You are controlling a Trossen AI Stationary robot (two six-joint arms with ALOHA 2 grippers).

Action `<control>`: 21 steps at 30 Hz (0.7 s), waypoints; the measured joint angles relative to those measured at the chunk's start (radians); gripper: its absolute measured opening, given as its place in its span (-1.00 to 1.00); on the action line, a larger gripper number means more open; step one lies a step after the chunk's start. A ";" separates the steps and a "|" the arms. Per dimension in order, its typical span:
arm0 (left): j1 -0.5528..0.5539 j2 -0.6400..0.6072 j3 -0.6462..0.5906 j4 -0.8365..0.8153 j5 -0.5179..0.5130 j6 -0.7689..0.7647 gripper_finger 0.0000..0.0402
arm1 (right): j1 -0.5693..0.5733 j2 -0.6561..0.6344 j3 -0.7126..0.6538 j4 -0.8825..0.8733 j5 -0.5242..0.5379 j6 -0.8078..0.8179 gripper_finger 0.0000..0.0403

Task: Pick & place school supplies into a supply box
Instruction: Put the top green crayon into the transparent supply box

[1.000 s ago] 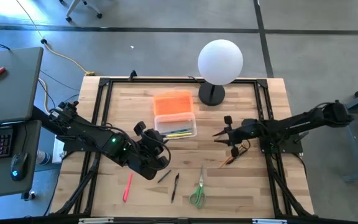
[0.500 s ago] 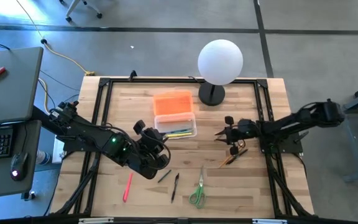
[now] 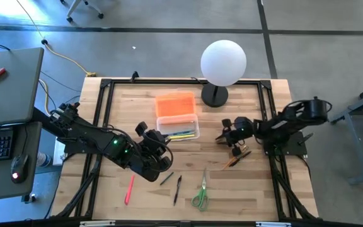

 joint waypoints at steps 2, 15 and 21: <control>0.000 0.000 0.000 0.000 0.000 0.000 -0.42 | -0.020 0.055 0.020 0.006 -0.024 -0.002 -0.60; 0.000 0.000 0.000 -0.009 0.010 0.000 -0.42 | -0.053 0.310 0.054 0.201 -0.163 -0.043 -0.97; 0.000 0.000 0.000 -0.008 0.026 0.000 -0.42 | -0.021 0.308 0.050 0.409 -0.153 0.092 -0.99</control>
